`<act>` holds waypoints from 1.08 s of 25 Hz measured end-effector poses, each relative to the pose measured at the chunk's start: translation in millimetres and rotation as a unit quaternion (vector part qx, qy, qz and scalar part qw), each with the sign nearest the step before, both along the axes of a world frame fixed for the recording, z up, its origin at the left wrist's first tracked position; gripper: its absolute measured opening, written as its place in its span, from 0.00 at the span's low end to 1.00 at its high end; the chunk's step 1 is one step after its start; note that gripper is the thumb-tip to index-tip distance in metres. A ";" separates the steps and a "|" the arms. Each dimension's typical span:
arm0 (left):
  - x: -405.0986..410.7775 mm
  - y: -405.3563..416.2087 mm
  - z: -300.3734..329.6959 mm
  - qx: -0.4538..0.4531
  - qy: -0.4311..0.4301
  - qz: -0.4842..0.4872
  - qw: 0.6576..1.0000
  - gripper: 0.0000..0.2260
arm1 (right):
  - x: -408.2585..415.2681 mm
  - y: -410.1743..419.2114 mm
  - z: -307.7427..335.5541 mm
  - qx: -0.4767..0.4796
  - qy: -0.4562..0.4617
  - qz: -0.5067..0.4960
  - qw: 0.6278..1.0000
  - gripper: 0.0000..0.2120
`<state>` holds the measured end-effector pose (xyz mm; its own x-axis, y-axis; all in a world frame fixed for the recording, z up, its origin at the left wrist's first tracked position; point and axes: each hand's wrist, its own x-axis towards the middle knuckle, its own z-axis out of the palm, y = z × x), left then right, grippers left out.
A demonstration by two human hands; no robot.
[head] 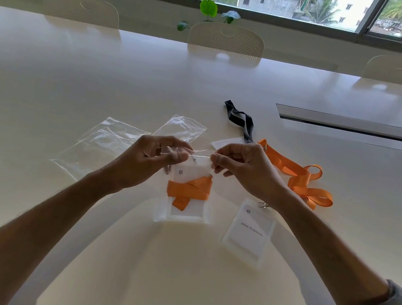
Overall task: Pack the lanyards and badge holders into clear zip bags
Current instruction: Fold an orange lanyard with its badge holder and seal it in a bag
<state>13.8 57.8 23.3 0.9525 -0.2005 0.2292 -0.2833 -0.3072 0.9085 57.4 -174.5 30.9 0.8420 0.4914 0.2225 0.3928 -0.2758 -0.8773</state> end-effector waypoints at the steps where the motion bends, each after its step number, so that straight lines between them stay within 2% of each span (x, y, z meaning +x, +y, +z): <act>1: -0.5 -0.5 -0.4 0.001 0.004 0.000 1.000 0.08 | -0.1 0.4 0.0 0.002 -0.001 0.001 1.000 0.05; 4: -2.4 -3.3 -3.0 0.010 0.009 0.006 1.000 0.13 | -0.7 1.6 -0.7 -0.004 -0.016 0.002 1.000 0.04; 14: 1.2 -0.5 -4.3 -0.004 0.005 0.035 0.999 0.06 | -6.6 6.2 -3.4 -0.042 -0.021 0.007 0.999 0.05; 21: 0.3 -2.7 -3.3 -0.001 -0.007 0.041 0.999 0.06 | -6.3 7.8 -4.2 -0.006 0.003 0.011 1.000 0.02; 27: -0.6 2.2 2.5 -0.051 0.019 0.042 0.998 0.11 | -3.3 5.5 -4.9 0.006 -0.012 -0.012 1.000 0.07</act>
